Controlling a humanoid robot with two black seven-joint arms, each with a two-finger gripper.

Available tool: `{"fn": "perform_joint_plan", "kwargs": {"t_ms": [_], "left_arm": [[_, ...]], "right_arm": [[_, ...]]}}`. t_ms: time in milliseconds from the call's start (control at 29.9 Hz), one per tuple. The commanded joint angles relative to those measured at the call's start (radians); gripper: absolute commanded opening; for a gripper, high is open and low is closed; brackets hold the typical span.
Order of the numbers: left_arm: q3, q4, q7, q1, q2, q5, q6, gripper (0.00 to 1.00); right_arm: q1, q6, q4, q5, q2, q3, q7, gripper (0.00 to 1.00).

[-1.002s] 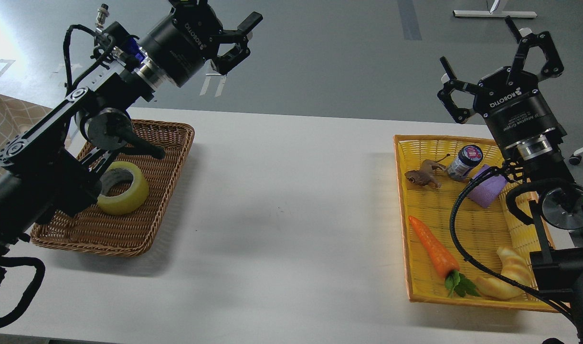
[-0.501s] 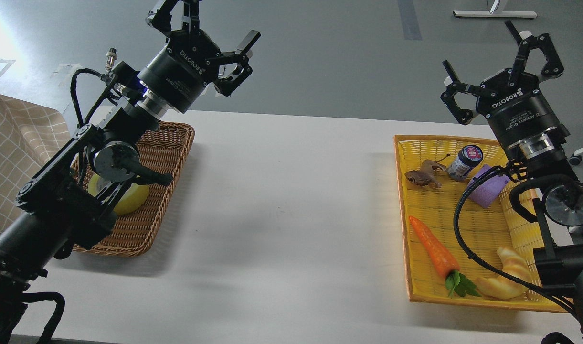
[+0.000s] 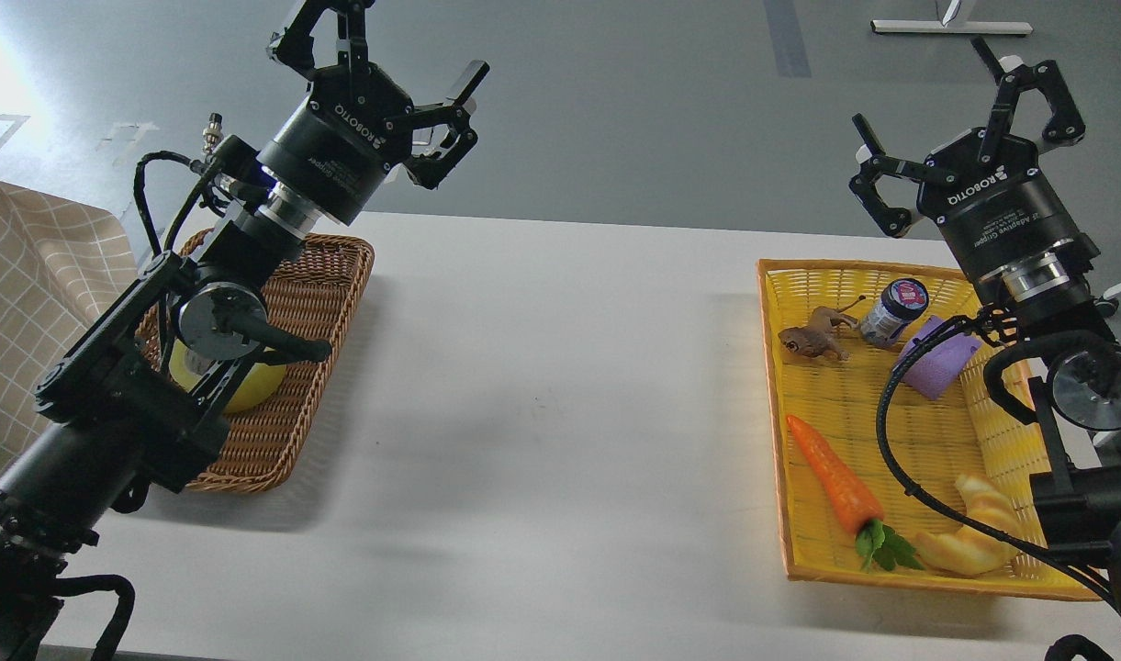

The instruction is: Place and transfer tape with both arms

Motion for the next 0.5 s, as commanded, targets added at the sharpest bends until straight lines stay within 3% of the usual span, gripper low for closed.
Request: {"fn": "perform_joint_plan", "kwargs": {"t_ms": [0, 468], "left_arm": [[-0.003, 0.000, 0.000, 0.007, 0.003, 0.000, -0.002, 0.98], [-0.004, 0.008, 0.000, 0.007, 0.004, 0.000, -0.002, 0.98]], "right_arm": [[-0.006, 0.000, 0.007, 0.000, 0.008, -0.001, 0.000, 1.00], [0.002, 0.000, 0.007, 0.002, 0.019, 0.001, 0.000, 1.00]]}}
